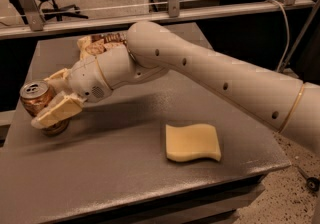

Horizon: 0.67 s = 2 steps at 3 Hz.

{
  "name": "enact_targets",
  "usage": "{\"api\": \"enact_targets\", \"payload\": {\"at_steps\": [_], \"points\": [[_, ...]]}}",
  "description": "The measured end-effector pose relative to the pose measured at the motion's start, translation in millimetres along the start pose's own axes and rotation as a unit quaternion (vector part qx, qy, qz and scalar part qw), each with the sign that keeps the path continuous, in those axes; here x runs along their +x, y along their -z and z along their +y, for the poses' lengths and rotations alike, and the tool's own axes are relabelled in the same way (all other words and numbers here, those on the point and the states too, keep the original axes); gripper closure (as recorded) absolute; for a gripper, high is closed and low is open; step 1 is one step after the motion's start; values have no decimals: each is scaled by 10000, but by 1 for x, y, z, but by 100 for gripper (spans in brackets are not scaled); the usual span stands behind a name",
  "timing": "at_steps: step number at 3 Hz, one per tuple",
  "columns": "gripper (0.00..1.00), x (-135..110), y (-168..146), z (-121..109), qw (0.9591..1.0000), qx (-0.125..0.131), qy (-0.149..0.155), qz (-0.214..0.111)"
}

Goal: Move orange can near sponge

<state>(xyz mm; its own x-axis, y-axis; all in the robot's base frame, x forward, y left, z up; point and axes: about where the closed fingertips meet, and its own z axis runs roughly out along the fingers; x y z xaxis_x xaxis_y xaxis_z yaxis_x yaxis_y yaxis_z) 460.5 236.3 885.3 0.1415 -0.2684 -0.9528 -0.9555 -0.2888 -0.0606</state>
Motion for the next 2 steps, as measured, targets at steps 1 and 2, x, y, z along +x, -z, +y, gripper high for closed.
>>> {"api": "enact_targets", "payload": {"at_steps": [1,2], "points": [[65,4,23,-14,9993,255,-274,21],[87,4,77,-32,9963,702,-481,83]]}}
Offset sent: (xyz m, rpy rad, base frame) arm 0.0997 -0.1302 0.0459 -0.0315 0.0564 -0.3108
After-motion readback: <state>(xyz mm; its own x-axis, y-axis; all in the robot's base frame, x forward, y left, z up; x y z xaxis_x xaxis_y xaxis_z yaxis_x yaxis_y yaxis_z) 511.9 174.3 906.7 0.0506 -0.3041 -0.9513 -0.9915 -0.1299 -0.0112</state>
